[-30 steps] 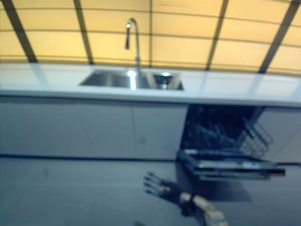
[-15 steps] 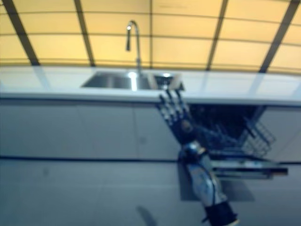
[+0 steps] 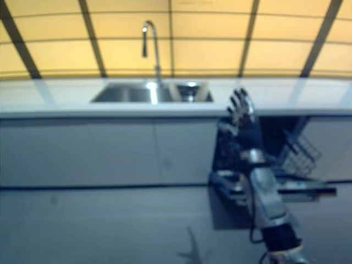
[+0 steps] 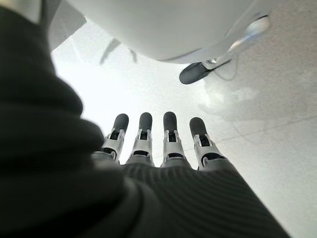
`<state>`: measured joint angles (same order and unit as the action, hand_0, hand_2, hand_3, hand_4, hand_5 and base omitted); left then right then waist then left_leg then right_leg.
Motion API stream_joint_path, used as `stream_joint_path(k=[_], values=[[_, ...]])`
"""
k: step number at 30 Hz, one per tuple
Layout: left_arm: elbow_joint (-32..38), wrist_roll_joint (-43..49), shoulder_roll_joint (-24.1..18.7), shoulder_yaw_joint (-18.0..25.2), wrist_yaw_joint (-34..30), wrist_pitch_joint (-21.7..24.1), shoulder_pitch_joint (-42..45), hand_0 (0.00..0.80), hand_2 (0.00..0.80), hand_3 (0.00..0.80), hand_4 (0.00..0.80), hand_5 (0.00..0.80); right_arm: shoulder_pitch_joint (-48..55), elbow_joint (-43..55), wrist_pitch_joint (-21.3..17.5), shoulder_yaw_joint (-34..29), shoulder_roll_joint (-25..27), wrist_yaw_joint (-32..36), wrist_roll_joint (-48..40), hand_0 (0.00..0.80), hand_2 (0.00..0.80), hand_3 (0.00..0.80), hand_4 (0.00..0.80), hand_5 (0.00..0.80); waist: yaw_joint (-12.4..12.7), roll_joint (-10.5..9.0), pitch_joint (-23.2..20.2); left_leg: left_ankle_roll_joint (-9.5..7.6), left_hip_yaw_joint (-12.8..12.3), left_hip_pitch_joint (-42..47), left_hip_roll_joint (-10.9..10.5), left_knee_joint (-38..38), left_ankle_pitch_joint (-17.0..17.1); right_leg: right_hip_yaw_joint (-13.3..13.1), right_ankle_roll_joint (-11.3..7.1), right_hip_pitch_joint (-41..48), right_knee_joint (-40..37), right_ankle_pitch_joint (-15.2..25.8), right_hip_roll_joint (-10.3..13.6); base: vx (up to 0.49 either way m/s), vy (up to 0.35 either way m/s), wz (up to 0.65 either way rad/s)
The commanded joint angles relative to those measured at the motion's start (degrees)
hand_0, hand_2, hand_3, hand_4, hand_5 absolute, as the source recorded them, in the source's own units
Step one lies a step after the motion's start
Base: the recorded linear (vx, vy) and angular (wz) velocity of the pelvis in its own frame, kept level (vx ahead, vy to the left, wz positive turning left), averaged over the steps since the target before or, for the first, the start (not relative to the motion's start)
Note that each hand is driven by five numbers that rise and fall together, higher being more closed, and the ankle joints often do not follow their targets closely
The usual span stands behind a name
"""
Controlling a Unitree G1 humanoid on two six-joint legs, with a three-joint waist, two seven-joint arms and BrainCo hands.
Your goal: Take plates into dishwasher
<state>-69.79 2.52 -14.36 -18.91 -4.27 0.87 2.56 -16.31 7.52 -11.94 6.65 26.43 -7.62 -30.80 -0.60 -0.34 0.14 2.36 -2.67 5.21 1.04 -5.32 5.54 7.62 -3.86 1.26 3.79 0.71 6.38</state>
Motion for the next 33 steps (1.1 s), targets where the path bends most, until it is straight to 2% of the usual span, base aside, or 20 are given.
stream_joint_path(k=[1,3,6,7,9,11,14,16,17,18,19,20,22,24,26,27,28,29,31,33], values=[[-3.0,1.6,-1.6,-0.8,-0.6,-0.1,-3.4,0.0,0.0,0.0,0.0,0.0,-10.1,0.5,0.1,-2.3,1.7,-3.0,3.1,0.0,0.0,0.0,0.0,0.0,1.4,0.16,4.0,-5.74,2.2,0.9,-6.0,0.3,-5.9,-1.1,-3.01,-4.2,18.3,11.3,6.1,0.087,0.127,-0.01],[-3.1,1.4,-2.0,-0.8,-0.5,-2.0,-3.0,0.0,0.0,0.0,0.0,0.0,-11.5,-1.1,0.9,-2.0,2.0,-3.8,3.1,0.0,0.0,0.0,0.0,0.0,1.0,0.12,4.2,-5.59,1.8,1.7,-6.2,0.3,-6.5,-0.3,-3.58,-7.9,19.9,13.1,5.6,0.182,0.105,0.0],[-3.5,2.1,-2.4,-0.3,-0.6,-3.2,-2.9,0.0,0.0,0.0,0.0,0.0,-12.8,-2.5,2.1,-1.9,2.6,-4.0,2.9,0.0,0.0,0.0,0.0,0.0,0.3,-0.33,4.6,-5.26,1.4,2.8,-6.5,0.3,-7.3,0.7,-3.3,-9.7,16.2,11.8,3.4,0.27,0.0,-0.06],[-4.6,3.0,-2.4,0.3,-0.6,-3.2,-2.9,0.0,0.0,0.0,0.0,0.0,-13.3,-3.5,2.5,-2.1,3.3,-3.7,2.6,0.0,0.0,0.0,0.0,0.0,-0.7,-1.17,4.7,-5.05,2.0,4.1,-7.5,0.3,-8.5,0.8,-2.98,-10.5,8.2,9.8,0.3,0.356,-0.069,0.0],[-6.1,3.7,-2.2,1.1,-0.5,-2.3,-2.9,0.0,0.0,0.0,0.0,0.0,-13.3,-4.5,2.3,-2.3,4.2,-3.8,2.0,0.0,0.0,0.0,0.0,0.0,-2.1,-1.42,5.0,-4.99,3.5,6.1,-8.5,0.3,-9.8,0.5,-3.16,-13.3,0.0,9.8,-3.1,0.482,-0.09,0.03],[-7.2,4.3,-1.9,1.2,-0.4,-1.5,-3.1,0.0,0.0,0.0,0.0,0.0,-13.0,-5.0,2.6,-2.9,4.9,-3.9,2.0,0.0,0.0,0.0,0.0,0.0,-3.4,-1.02,5.6,-5.25,6.0,8.3,-9.3,0.3,-10.7,0.1,-3.26,-16.0,-3.4,11.1,-5.8,0.485,-0.086,0.38],[-7.3,5.5,-1.7,1.1,-0.8,-0.6,-3.1,0.0,0.0,0.0,0.0,0.0,-11.8,-4.5,3.3,-4.0,5.3,-5.3,2.5,0.0,0.0,0.0,0.0,0.0,-5.0,-0.44,6.5,-6.07,8.9,12.1,-9.7,0.3,-12.7,0.6,-2.83,-21.1,-2.2,13.0,-6.1,0.522,-0.116,0.67],[-7.1,5.4,-1.6,0.9,-1.0,-0.3,-3.1,0.0,0.0,0.0,0.0,0.0,-11.3,-4.5,3.5,-4.4,5.3,-5.6,2.6,0.0,0.0,0.0,0.0,0.0,-5.6,-0.33,6.6,-6.37,9.5,13.2,-9.6,1.2,-14.1,0.5,-2.4,-22.0,-0.3,13.4,-5.8,0.458,-0.131,0.05],[-7.5,4.8,-1.2,1.4,-0.5,0.5,-3.0,0.0,0.0,0.0,0.0,0.0,-11.1,-5.2,3.5,-5.1,5.0,-4.7,2.4,0.0,0.0,0.0,0.0,0.0,-5.7,-0.77,6.0,-6.11,8.7,14.3,-9.8,3.5,-17.0,1.6,-2.35,-20.2,1.0,13.7,-4.1,0.395,-0.135,-0.1],[-7.6,4.7,-1.2,1.5,-0.4,0.6,-2.9,0.0,0.0,0.0,0.0,0.0,-11.1,-5.3,3.6,-5.2,5.0,-4.6,2.4,0.0,0.0,0.0,0.0,0.0,-5.8,-0.74,6.0,-5.99,8.6,14.5,-9.7,3.8,-17.3,1.9,-2.33,-19.8,1.2,13.6,-4.0,0.555,-0.19,-0.04],[-7.4,4.5,-0.9,2.0,-0.1,0.9,-2.3,0.0,0.0,0.0,0.0,0.0,-10.6,-5.6,3.7,-5.7,4.8,-3.8,2.3,0.0,0.0,0.0,0.0,0.0,-5.8,-0.46,5.2,-4.87,6.9,15.9,-9.1,5.2,-18.4,3.7,-2.06,-18.1,1.3,12.6,-3.1,0.572,-0.204,0.17],[-7.3,5.1,-0.7,2.8,-0.5,1.9,-1.2,0.0,0.0,0.0,0.0,0.0,-9.8,-5.5,4.6,-6.0,4.4,-3.3,2.0,0.0,0.0,0.0,0.0,0.0,-6.1,0.66,3.6,-2.02,4.1,17.9,-7.4,8.8,-16.7,5.9,-0.96,-15.3,1.2,10.7,-2.7,0.728,-0.269,0.27],[-6.2,4.7,-0.2,2.6,-0.5,3.5,-0.3,0.0,0.0,0.0,0.0,0.0,-8.5,-4.7,5.3,-5.7,4.0,-2.7,2.4,0.0,0.0,0.0,0.0,0.0,-6.2,2.12,2.5,1.64,0.7,17.1,-5.0,17.3,-8.1,6.8,0.41,-11.2,-0.4,8.9,-3.4,0.611,-0.263,0.39],[-4.9,2.4,0.3,2.3,0.3,4.4,0.1,0.0,0.0,0.0,0.0,0.0,-7.4,-3.8,5.2,-5.2,4.1,-2.0,3.0,0.0,0.0,0.0,0.0,0.0,-5.8,2.11,2.1,4.59,-1.6,13.4,-4.1,27.7,-1.0,7.0,1.95,-7.2,-2.1,7.2,-3.7,0.454,-0.231,0.27],[-3.7,0.8,0.8,2.5,0.9,4.9,-0.3,0.0,0.0,0.0,0.0,0.0,-6.8,-2.9,5.5,-5.1,4.8,-1.8,3.3,0.0,0.0,0.0,0.0,0.0,-4.7,-0.19,2.2,6.46,-4.9,4.4,-3.4,43.4,2.3,7.8,3.74,-3.4,-3.0,4.9,-2.0,0.4,-0.228,0.0],[-2.9,0.7,1.0,2.3,1.1,4.8,-0.4,0.0,0.0,0.0,0.0,0.0,-6.8,-2.8,5.6,-5.2,5.0,-2.2,3.4,0.0,0.0,0.0,0.0,0.0,-4.1,-1.43,2.5,6.41,-6.5,0.0,-2.2,49.1,1.6,8.4,4.27,-2.0,-3.0,3.9,-1.1,0.274,-0.179,-0.14],[-2.4,0.7,1.1,2.1,1.3,4.7,-0.6,0.0,0.0,0.0,0.0,0.0,-6.8,-2.8,5.6,-5.3,5.1,-2.5,3.4,0.0,0.0,0.0,0.0,0.0,-3.6,-2.06,2.9,6.07,-7.2,-2.7,-1.4,50.8,0.8,8.5,4.42,-1.1,-3.0,3.4,-0.6,0.281,-0.121,-0.38],[-1.4,0.2,1.4,1.4,1.8,4.4,-1.3,0.0,0.0,0.0,0.0,0.0,-7.2,-2.9,5.4,-5.4,5.5,-3.1,3.2,0.0,0.0,0.0,0.0,0.0,-2.7,-2.51,4.0,4.99,-8.1,-6.8,1.1,50.1,-1.5,8.0,4.33,0.5,-3.0,2.6,-0.6,0.269,-0.056,-0.3],[-0.6,-0.2,1.3,0.6,2.3,4.2,-1.9,0.0,0.0,0.0,0.0,0.0,-8.2,-3.2,5.7,-5.0,6.2,-3.9,3.2,0.0,0.0,0.0,0.0,0.0,-1.9,-2.53,4.9,3.9,-8.5,-8.0,2.9,43.6,-2.8,6.2,4.03,1.9,-3.3,1.8,-1.2,0.296,0.011,-0.23],[0.1,-0.6,0.5,0.0,2.6,3.6,-3.0,0.0,0.0,0.0,0.0,0.0,-10.9,-4.6,6.4,-3.7,7.0,-6.2,3.6,0.0,0.0,0.0,0.0,0.0,-0.5,-2.76,5.5,2.44,-9.2,-8.4,3.5,27.1,-3.7,4.3,2.95,3.3,-3.9,0.8,-1.5,0.403,0.102,-0.1]])
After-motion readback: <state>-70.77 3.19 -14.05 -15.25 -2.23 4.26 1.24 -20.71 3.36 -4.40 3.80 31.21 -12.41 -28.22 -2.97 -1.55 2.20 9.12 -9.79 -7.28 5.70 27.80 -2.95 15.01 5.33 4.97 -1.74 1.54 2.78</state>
